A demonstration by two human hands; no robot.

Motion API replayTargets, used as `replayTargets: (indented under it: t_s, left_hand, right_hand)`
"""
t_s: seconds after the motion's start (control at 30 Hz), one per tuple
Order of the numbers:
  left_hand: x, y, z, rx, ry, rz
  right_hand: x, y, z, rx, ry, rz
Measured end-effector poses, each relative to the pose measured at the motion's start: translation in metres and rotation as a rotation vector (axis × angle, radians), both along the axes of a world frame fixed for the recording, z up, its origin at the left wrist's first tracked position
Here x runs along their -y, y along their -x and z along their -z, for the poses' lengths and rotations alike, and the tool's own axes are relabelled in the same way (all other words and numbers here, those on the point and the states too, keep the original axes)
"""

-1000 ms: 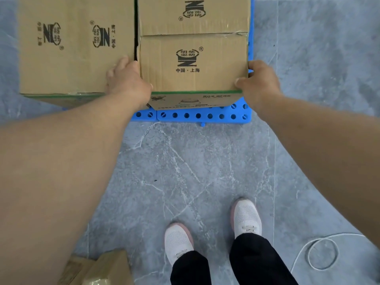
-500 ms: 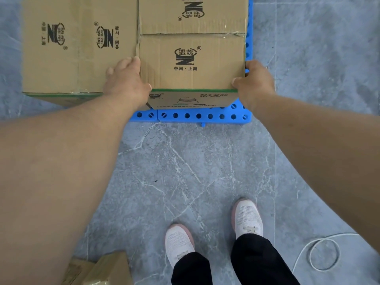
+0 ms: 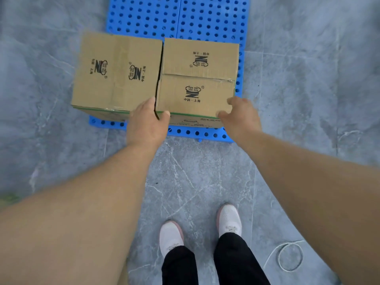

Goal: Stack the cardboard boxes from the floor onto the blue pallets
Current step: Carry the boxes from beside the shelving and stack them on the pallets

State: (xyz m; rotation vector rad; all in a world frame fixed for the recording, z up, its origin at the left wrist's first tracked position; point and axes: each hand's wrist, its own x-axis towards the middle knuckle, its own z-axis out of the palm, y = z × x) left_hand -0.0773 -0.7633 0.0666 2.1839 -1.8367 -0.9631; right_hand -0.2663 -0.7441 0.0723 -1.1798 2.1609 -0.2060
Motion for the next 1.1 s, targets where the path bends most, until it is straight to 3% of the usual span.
replayTargets:
  t_s: [0.67,1.1]
  left_hand:
    - [-0.137,-0.07,-0.259,-0.06,-0.056,-0.429]
    - [-0.269,-0.091,-0.367,0.03,-0.052,-0.876]
  right_hand:
    - [-0.075,-0.113,-0.268,-0.056,0.065,-0.517]
    - [-0.134,-0.152,-0.38,-0.092,0.204,-1.015]
